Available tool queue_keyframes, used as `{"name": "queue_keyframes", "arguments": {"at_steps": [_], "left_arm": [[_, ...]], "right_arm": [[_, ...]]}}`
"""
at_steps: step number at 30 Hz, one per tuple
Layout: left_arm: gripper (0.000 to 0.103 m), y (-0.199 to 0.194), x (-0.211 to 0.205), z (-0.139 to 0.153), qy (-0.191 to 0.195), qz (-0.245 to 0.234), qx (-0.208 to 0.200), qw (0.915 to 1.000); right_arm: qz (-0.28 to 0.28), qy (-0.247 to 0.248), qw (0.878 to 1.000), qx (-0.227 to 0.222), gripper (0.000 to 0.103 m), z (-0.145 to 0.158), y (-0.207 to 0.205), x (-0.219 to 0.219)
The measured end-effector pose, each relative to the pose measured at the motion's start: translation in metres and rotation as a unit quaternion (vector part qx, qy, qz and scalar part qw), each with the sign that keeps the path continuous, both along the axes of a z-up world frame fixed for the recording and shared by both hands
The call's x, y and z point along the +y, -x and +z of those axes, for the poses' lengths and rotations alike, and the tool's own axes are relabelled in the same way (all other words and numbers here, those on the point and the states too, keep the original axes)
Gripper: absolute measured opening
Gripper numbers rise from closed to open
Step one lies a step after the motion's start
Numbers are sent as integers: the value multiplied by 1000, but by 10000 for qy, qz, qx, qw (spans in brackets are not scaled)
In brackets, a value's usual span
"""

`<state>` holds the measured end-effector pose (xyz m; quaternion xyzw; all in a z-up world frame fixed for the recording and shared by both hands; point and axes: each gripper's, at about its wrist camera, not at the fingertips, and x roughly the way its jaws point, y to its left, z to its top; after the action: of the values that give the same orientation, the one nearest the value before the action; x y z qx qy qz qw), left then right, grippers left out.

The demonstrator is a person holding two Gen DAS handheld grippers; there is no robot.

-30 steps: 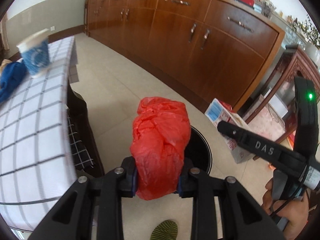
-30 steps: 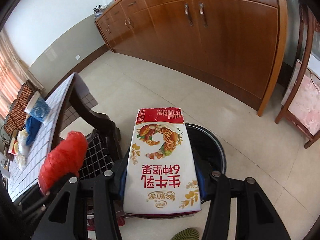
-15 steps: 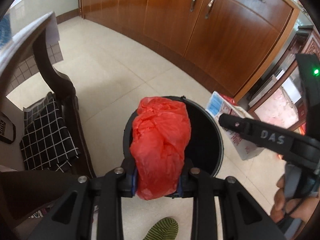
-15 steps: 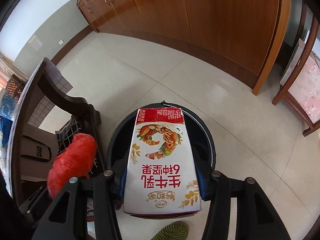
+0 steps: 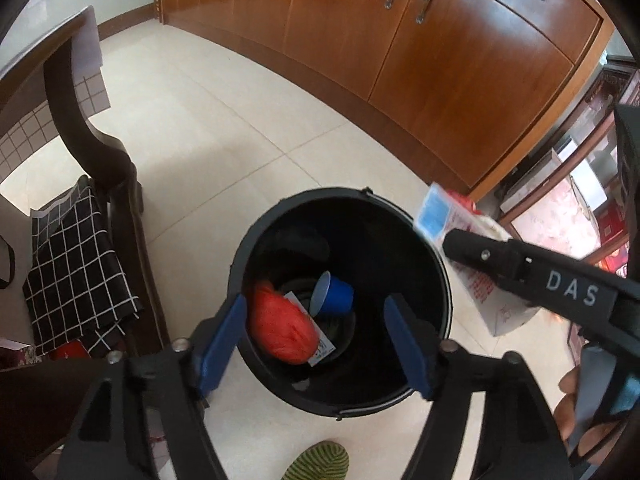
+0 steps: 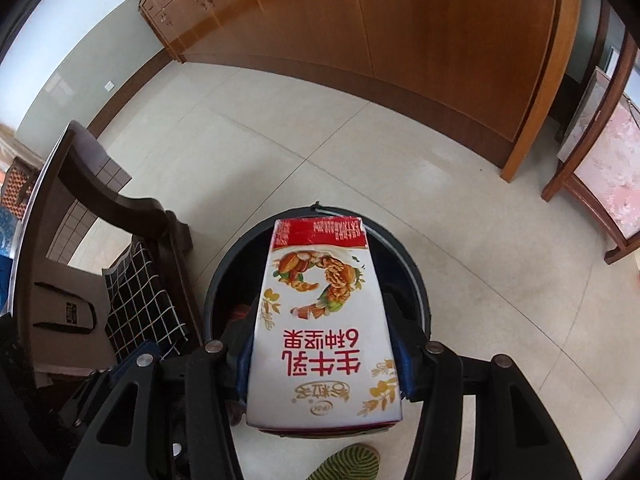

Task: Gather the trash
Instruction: 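Open both grippers to drop the bag and carton into the bin, then move both grippers back toward the paper cups on the table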

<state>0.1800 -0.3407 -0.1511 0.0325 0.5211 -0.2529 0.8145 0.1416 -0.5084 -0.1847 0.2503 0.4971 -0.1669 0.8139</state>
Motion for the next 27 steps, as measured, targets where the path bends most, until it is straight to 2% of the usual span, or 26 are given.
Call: {"name": "queue_keyframes", "arguments": {"at_steps": [1, 2, 14, 21, 27], "left_arm": [[74, -2, 1, 0, 8, 4, -20, 10000], [74, -3, 2, 1, -9, 14, -55, 10000], [74, -3, 19, 37, -224, 318, -855, 9956], [74, 2, 35, 75, -61, 400, -1252, 9913], [74, 7, 70, 110, 110, 548, -1588, 9857]], "right_arm": [[-59, 6, 10000, -6, 65, 1, 0, -1], [-98, 8, 9999, -20, 66, 1, 1, -2], [-214, 271, 9992, -184, 66, 26, 7, 3], [-140, 579, 9974, -399, 66, 55, 12, 19], [75, 906, 9922, -858, 70, 87, 10, 46]]}}
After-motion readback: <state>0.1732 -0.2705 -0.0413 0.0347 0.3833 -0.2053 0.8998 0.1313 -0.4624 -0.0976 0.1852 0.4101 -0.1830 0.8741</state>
